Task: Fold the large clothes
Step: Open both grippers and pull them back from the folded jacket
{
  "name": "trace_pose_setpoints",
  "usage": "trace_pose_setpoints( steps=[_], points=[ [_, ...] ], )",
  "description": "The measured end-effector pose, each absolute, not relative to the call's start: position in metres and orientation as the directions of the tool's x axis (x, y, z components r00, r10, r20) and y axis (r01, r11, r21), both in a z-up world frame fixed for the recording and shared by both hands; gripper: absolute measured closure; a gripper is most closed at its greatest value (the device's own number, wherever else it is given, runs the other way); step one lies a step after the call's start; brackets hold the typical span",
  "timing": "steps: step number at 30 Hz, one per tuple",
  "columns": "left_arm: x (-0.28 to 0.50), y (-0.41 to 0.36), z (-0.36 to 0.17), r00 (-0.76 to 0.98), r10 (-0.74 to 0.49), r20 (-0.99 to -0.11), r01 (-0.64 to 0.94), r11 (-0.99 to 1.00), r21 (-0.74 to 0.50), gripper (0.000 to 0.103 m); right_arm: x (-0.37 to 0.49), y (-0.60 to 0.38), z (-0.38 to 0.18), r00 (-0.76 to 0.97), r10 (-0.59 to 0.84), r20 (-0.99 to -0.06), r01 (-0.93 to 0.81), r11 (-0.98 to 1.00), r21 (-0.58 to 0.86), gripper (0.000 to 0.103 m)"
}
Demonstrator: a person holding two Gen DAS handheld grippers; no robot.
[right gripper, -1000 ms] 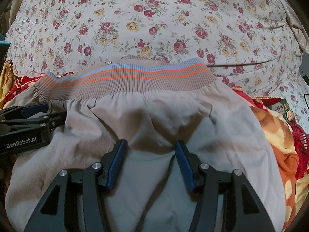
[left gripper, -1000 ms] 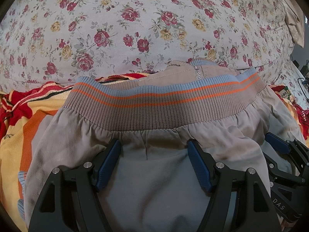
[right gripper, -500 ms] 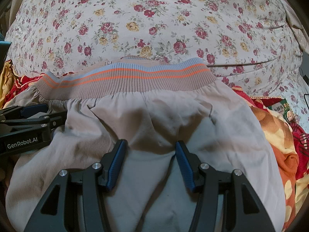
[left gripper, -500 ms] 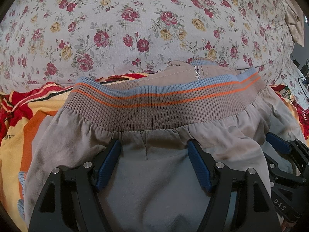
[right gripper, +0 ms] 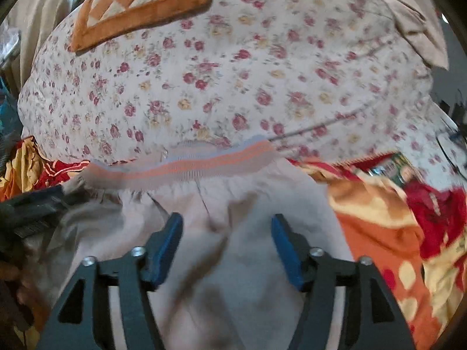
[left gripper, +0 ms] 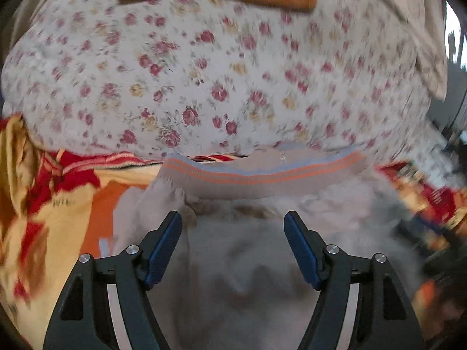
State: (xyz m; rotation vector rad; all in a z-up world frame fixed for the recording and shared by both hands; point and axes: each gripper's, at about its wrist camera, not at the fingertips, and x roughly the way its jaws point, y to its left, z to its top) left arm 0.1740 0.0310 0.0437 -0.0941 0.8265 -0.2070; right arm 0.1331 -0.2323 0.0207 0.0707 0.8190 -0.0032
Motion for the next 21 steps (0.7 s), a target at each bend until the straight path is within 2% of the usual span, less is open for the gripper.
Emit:
trace_pose_setpoints(
  steps=[1,3,5,8,13,17,21],
  points=[
    [0.168,0.032,0.042,0.649,-0.22,-0.729,0.13,0.975,-0.179,0.042,0.132,-0.235,0.007,0.628,0.029,-0.777,0.034,0.997,0.065,0.031],
    [0.167,0.027,0.02,0.57,-0.192,-0.799,0.111,0.981,-0.156,0.042,0.135,-0.238,-0.018,0.529,0.059,-0.847,0.017,0.997,0.081,0.031],
    [0.171,0.025,-0.011,0.467,-0.159,-0.87,0.112,0.986,-0.12,0.042,0.131,-0.241,-0.018,0.543,0.064,-0.837,0.003,0.997,0.079,0.031],
    [0.164,0.024,-0.007,0.507,-0.137,-0.851,0.137,0.988,-0.077,0.043,0.112,-0.252,0.011,0.612,0.09,-0.786,0.005,0.993,0.117,0.031],
    [0.129,0.044,0.019,0.583,-0.189,-0.791,0.102,0.982,-0.16,0.043,0.056,-0.274,0.056,0.753,0.119,-0.647,0.002,0.983,0.183,0.03],
    [0.089,0.061,0.031,0.629,-0.222,-0.745,0.089,0.973,-0.214,0.043,0.021,-0.279,0.058,0.764,0.078,-0.64,0.039,0.985,0.166,0.029],
    [0.045,0.079,0.02,0.636,-0.241,-0.733,0.052,0.961,-0.27,0.043,0.002,-0.275,0.047,0.745,0.077,-0.663,0.012,0.992,0.129,0.029]
  ],
)
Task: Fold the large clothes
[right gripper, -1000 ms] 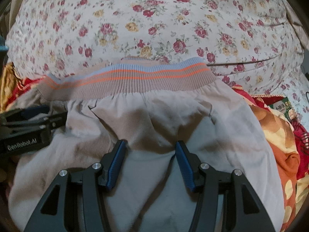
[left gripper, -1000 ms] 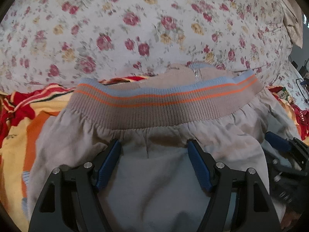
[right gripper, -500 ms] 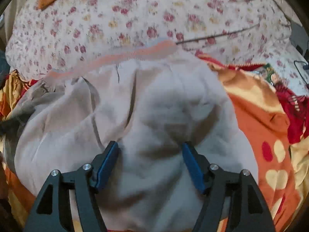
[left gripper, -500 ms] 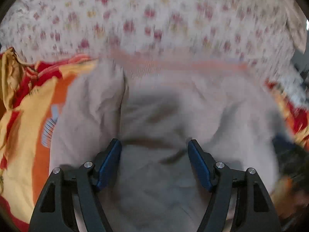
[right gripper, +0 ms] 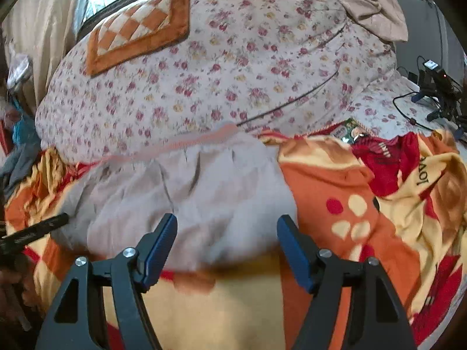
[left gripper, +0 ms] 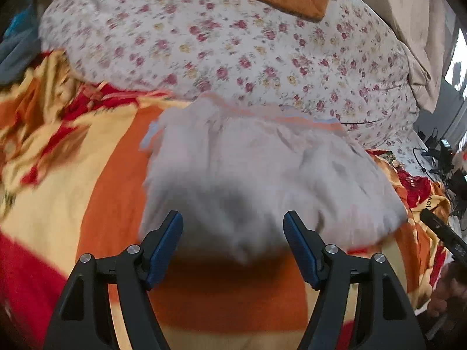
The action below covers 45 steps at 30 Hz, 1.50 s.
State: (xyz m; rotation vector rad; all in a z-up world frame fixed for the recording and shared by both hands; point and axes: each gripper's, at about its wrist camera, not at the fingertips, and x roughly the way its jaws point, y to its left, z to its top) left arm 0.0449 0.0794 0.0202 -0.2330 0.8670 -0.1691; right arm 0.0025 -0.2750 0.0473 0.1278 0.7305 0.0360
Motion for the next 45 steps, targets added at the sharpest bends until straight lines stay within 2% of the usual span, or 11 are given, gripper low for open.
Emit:
trace_pose_setpoints(
  steps=[5,8,10,16,20,27,30,32,38,45],
  points=[
    [0.01,0.092,-0.003,0.585,-0.346,-0.733,0.011,0.908,-0.419,0.043,-0.008,-0.261,0.032,0.714,0.117,-0.69,-0.065,0.993,0.101,0.029],
    [-0.002,0.091,-0.017,0.56,-0.386,-0.733,0.007,0.887,-0.461,0.042,-0.01,-0.253,0.024,0.684,0.162,-0.711,-0.109,0.987,0.121,0.029],
    [-0.005,0.087,-0.024,0.559,-0.384,-0.735,0.015,0.891,-0.453,0.042,-0.009,-0.249,0.016,0.665,0.142,-0.733,-0.118,0.989,0.085,0.029],
    [0.001,0.088,-0.027,0.565,-0.414,-0.714,-0.004,0.864,-0.504,0.029,0.003,-0.249,-0.024,0.481,0.144,-0.865,-0.109,0.989,0.104,0.029],
    [0.002,0.082,-0.027,0.56,-0.397,-0.727,0.003,0.879,-0.477,0.026,0.0,-0.238,-0.029,0.481,0.119,-0.869,-0.154,0.987,0.05,0.018],
    [-0.003,0.1,-0.027,0.542,-0.471,-0.695,0.021,0.835,-0.55,0.027,0.001,-0.24,-0.03,0.478,0.124,-0.87,-0.14,0.988,0.064,0.016],
    [-0.003,0.107,-0.029,0.535,-0.508,-0.675,0.038,0.813,-0.581,0.031,0.001,-0.238,-0.028,0.479,0.114,-0.871,-0.146,0.988,0.049,0.016],
    [-0.004,0.108,-0.027,0.527,-0.508,-0.681,0.047,0.818,-0.574,0.036,0.001,-0.238,-0.026,0.481,0.126,-0.868,-0.149,0.987,0.061,0.016],
    [-0.005,0.11,-0.026,0.505,-0.503,-0.702,0.029,0.822,-0.568,0.037,0.002,-0.237,-0.026,0.472,0.124,-0.873,-0.144,0.988,0.062,0.015],
    [-0.007,0.084,-0.021,0.502,-0.403,-0.765,0.051,0.897,-0.439,0.037,-0.001,-0.237,-0.021,0.477,0.14,-0.868,-0.153,0.985,0.075,0.016]
  ],
)
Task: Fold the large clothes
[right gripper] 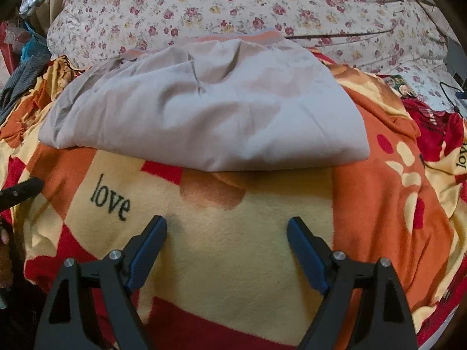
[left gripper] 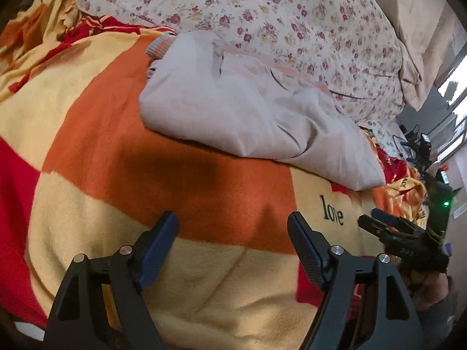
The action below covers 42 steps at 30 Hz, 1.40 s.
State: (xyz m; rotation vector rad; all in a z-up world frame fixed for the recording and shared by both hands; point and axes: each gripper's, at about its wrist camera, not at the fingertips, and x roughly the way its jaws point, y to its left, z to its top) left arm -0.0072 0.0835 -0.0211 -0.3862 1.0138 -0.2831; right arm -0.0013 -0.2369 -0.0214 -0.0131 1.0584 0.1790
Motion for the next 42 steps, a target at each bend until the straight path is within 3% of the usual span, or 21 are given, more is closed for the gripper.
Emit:
trace_pose_setpoints(
  steps=[9,19,35,42],
  points=[
    [0.005,0.084,0.007,0.597,-0.399,-0.696,0.009,0.871,-0.492,0.037,-0.004,-0.242,-0.004,0.575,0.103,-0.812,-0.112,0.993,0.047,0.016],
    [0.022,0.102,-0.016,0.636,-0.409,-0.655,-0.077,0.811,-0.58,0.037,-0.001,-0.234,0.015,0.677,0.063,-0.733,-0.078,0.997,0.013,0.016],
    [0.019,0.133,-0.027,0.682,-0.437,-0.586,-0.152,0.7,-0.698,0.037,0.011,-0.222,0.01,0.682,0.044,-0.73,-0.066,0.998,-0.002,0.016],
    [0.019,0.129,-0.027,0.68,-0.428,-0.596,-0.144,0.719,-0.68,0.037,0.011,-0.223,0.013,0.689,0.048,-0.723,-0.064,0.998,0.005,0.016]
  ],
)
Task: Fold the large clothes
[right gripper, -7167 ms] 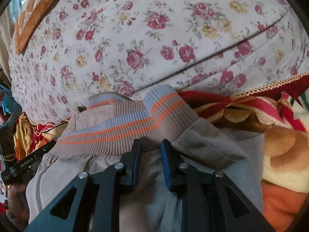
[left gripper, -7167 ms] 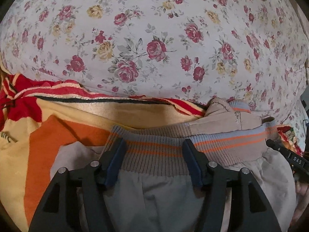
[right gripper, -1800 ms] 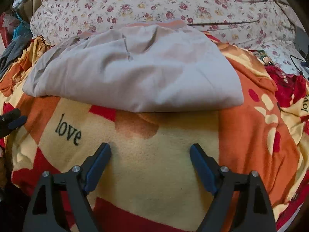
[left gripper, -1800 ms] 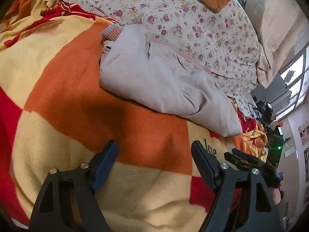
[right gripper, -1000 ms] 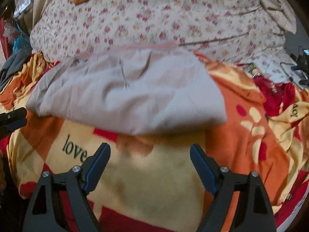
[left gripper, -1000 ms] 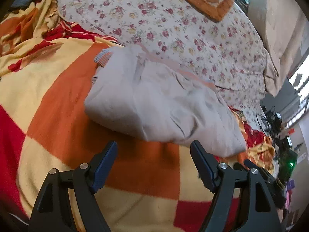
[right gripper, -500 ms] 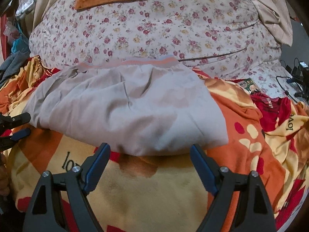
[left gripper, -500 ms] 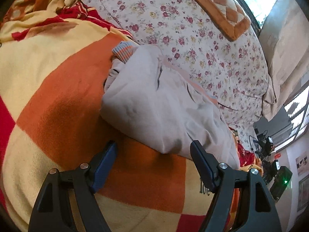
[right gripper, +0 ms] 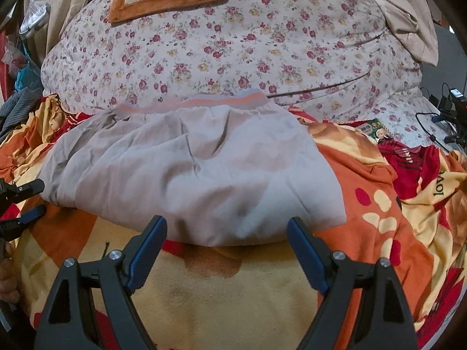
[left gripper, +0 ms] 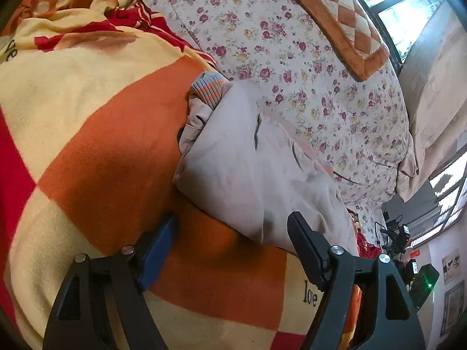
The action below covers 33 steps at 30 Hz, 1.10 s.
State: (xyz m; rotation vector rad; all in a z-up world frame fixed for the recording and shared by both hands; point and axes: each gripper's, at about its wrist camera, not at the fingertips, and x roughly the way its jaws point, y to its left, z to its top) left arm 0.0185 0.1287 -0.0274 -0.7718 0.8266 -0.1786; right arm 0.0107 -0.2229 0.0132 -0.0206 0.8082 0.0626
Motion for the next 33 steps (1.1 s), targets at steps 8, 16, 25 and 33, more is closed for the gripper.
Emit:
trace_pose_setpoints(
  steps=[8,16,25,33],
  points=[
    [0.015,0.128,-0.03,0.685,-0.433,-0.586,-0.105,0.737,-0.668,0.037,0.009,-0.226,0.015,0.694,0.041,-0.719,-0.054,0.999,0.005,0.016],
    [0.062,0.144,-0.035,0.704,-0.478,-0.525,-0.129,0.641,-0.757,0.037,0.01,-0.223,0.015,0.691,0.06,-0.72,-0.067,0.998,0.019,0.016],
    [0.099,0.15,-0.039,0.69,-0.497,-0.527,-0.177,0.589,-0.788,0.053,0.011,-0.218,0.016,0.696,0.069,-0.715,-0.078,0.997,0.02,0.016],
    [0.137,0.158,-0.041,0.614,-0.493,-0.616,-0.233,0.632,-0.739,0.053,0.014,-0.209,0.015,0.693,0.073,-0.717,-0.09,0.996,0.014,0.016]
  ],
)
